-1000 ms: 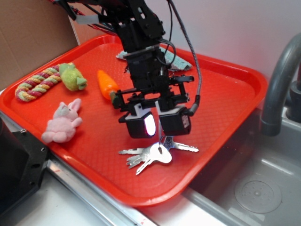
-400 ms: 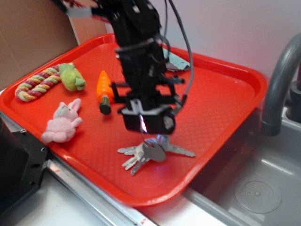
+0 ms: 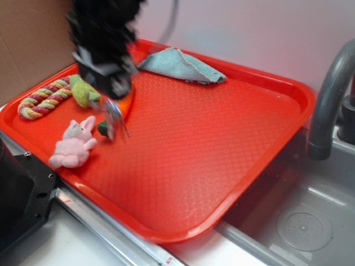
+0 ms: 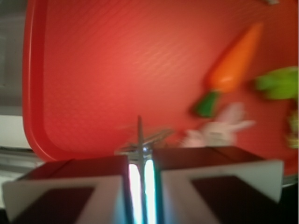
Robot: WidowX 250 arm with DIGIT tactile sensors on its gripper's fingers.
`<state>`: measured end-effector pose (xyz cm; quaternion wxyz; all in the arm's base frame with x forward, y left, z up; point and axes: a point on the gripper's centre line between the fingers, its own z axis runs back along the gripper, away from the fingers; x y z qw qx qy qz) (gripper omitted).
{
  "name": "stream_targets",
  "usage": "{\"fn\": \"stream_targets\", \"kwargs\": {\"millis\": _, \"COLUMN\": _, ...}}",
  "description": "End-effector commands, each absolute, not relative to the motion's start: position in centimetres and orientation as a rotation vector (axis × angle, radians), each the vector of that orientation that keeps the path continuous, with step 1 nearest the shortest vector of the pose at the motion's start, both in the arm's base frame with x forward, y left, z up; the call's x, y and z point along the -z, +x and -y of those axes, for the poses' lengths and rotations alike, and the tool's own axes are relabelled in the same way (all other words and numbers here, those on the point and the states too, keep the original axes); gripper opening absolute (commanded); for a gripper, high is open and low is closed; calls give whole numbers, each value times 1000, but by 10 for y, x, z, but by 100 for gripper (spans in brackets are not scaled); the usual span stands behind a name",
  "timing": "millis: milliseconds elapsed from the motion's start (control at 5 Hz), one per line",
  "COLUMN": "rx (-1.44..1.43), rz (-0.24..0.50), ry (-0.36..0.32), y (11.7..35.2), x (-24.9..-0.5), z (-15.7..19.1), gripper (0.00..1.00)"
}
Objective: Grab the silver keys.
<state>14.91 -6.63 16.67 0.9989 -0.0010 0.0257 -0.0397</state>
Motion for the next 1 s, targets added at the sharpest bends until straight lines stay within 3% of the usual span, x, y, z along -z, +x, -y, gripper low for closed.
{"fn": "stream_targets", "kwargs": {"millis": 0, "rx": 71, "rz": 127, "ry": 93, "y": 145, "x": -255, "z": 1, "gripper": 0}}
{"fn": "stream_targets", "kwargs": {"millis": 200, "rx": 41, "rz": 90, "ry": 156, "y": 168, "x": -251, "z": -2, "gripper": 0}}
{"fn": "stream_targets", "kwargs": {"millis": 400, "rx": 34, "rz": 86, "ry": 171, "y": 185, "x": -240, "z": 0, "gripper": 0}}
{"fn": "stream_targets", "kwargs": {"millis": 800, "rx": 36, "rz": 115, "ry": 168, "y": 184, "x": -234, "z": 14, "gripper": 0}}
